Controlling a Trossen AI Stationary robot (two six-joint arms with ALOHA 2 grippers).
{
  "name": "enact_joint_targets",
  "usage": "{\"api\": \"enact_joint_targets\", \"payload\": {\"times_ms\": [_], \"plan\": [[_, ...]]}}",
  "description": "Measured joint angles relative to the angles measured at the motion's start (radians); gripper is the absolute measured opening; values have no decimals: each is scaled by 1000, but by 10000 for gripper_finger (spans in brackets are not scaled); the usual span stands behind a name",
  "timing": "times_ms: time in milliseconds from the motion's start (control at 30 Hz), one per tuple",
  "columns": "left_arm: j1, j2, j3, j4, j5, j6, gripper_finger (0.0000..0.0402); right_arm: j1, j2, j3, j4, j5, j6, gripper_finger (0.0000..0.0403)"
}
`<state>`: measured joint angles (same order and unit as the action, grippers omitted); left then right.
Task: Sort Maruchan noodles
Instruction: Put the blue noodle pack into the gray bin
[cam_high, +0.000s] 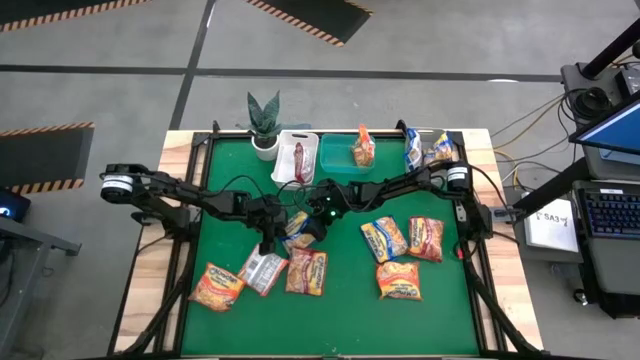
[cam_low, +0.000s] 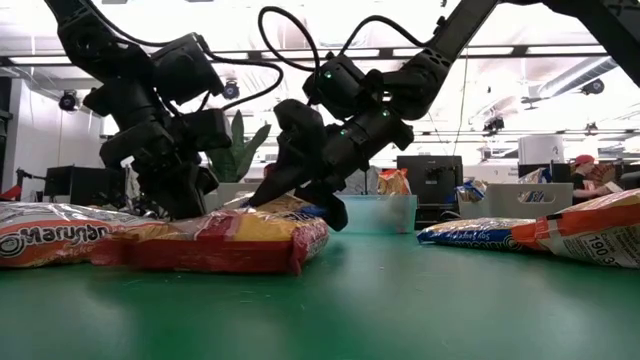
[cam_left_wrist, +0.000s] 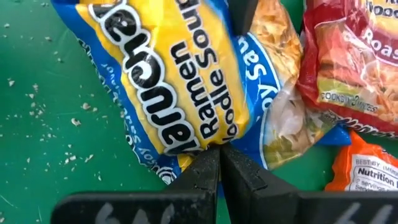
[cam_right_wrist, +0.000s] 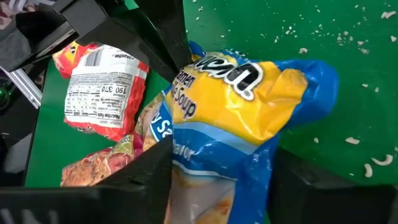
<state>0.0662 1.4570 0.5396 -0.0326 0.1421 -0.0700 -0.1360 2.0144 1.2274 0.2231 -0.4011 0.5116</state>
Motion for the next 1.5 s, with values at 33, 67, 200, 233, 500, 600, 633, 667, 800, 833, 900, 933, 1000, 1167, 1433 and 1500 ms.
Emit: {"api": "enact_joint_targets", "payload": {"times_ms": [33, 67, 200, 233, 500, 600, 633, 667, 800, 833, 900, 933, 1000, 1167, 1433, 1500], "plan": [[0, 0, 0, 0, 0, 0, 0, 0, 0, 0, 1, 0, -1, 174], [0, -1, 0, 4, 0, 0, 0, 0, 0, 0, 1, -1, -4, 164], [0, -17, 0, -2, 1, 0, 0, -1, -2, 0, -3, -3, -12, 142], [0, -26, 0, -3, 0, 0, 0, -2, -2, 0, -4, -4, -12, 141], [0, -168, 0, -87, -55, 43, 0, -2, -18, 0, -12, -2, -25, 136], [0, -246, 0, -101, -67, 71, 0, -2, -36, 0, -22, -2, -37, 131], [0, -274, 0, -101, -67, 81, 0, -2, -44, 0, -29, -1, -44, 131], [0, -304, 0, -103, -67, 91, 0, -2, -51, 0, -37, 0, -54, 131], [0, -429, 0, -94, -66, 147, 0, -2, -86, 0, -69, 4, -69, 130], [0, -463, 0, -89, -66, 164, 0, -2, -97, 0, -73, 5, -70, 130], [0, -524, 0, -57, -66, 203, 0, -2, -119, 0, -88, 9, -78, 130], [0, -552, 0, -41, -66, 222, 0, -2, -129, 0, -89, 9, -82, 130], [0, -599, 0, 4, -77, 258, 0, -2, -151, 0, -97, 9, -85, 130], [0, -679, 0, 91, -123, 334, 0, -2, -203, 4, -135, 21, -107, 129], [1, -708, 1, 167, -286, 412, 0, -6, -353, 4, -302, 109, -133, 129], [1, -706, 1, 186, -327, 430, 0, -14, -401, 12, -377, 137, -138, 129]]}}
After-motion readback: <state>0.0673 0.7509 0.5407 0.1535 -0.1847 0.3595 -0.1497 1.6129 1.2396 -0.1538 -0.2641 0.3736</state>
